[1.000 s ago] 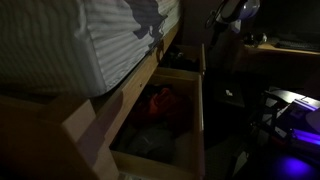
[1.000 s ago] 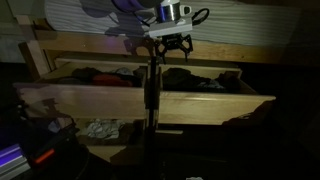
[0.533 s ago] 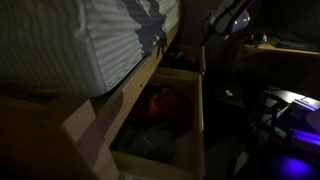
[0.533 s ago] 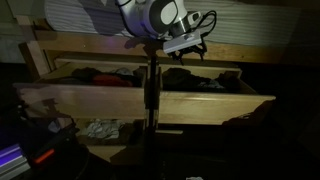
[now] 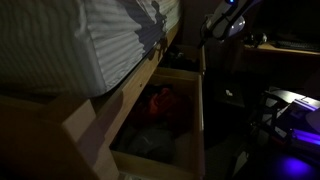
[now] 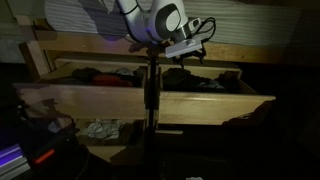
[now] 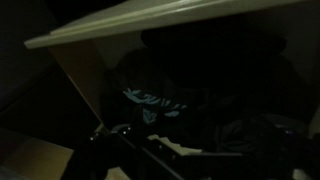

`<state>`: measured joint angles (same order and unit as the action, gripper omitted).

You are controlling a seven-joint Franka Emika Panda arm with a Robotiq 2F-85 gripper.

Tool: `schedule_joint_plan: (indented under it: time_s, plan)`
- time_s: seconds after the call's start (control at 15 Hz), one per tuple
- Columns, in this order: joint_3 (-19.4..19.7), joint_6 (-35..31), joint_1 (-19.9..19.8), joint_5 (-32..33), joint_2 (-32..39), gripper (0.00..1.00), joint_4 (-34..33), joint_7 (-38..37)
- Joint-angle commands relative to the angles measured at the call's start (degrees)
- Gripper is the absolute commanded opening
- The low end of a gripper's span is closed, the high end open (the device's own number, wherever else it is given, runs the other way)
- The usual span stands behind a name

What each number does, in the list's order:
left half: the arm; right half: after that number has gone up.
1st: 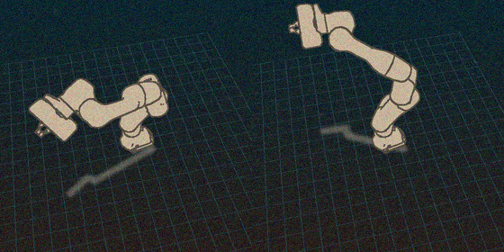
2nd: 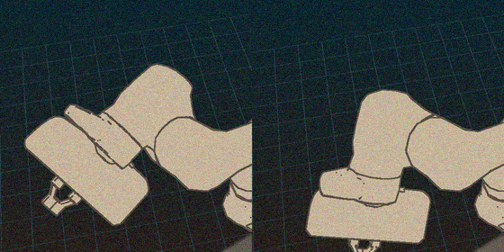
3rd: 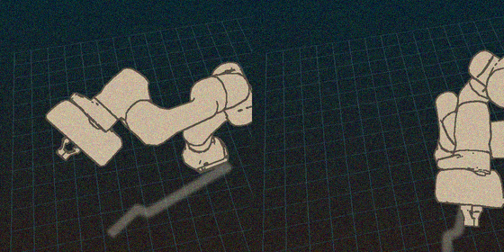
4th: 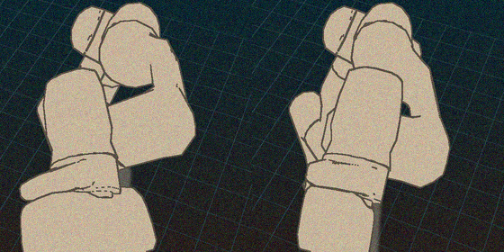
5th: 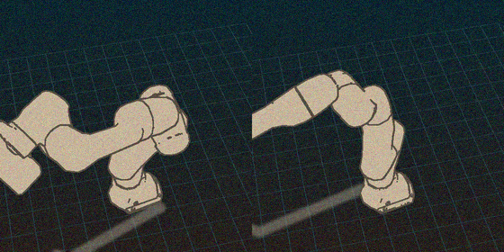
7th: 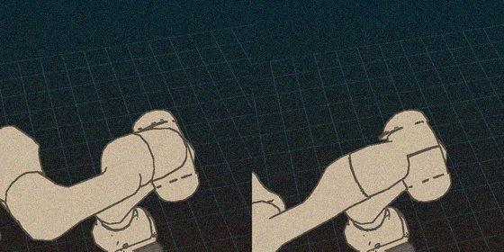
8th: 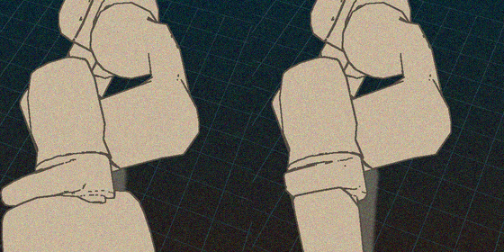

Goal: Pick a cloth in the right drawer and put it in the left drawer

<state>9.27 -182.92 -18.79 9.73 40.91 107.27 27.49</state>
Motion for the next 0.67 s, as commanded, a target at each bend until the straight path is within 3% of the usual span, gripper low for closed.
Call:
schedule_joint_plan:
  time_s: [0.0,0.2,0.27,0.33,0.47,0.53,0.6]
  plan:
    - [-15.6,4.3,-12.6,2.7,3.7,1.00,-6.8,11.0]
    - [-27.1,12.0,-21.9,4.3,8.5,1.00,-13.3,22.5]
    - [-20.7,7.8,-16.0,2.4,4.1,1.00,-7.5,16.1]
    - [-23.4,9.6,-18.4,2.0,5.5,1.00,-9.4,19.6]
    - [-25.1,10.3,-20.4,2.1,7.2,1.00,-11.5,22.0]
    - [-25.3,10.3,-20.5,2.1,7.6,1.00,-11.9,22.2]
    - [-22.8,11.6,-18.0,1.9,8.8,1.00,-13.9,20.2]
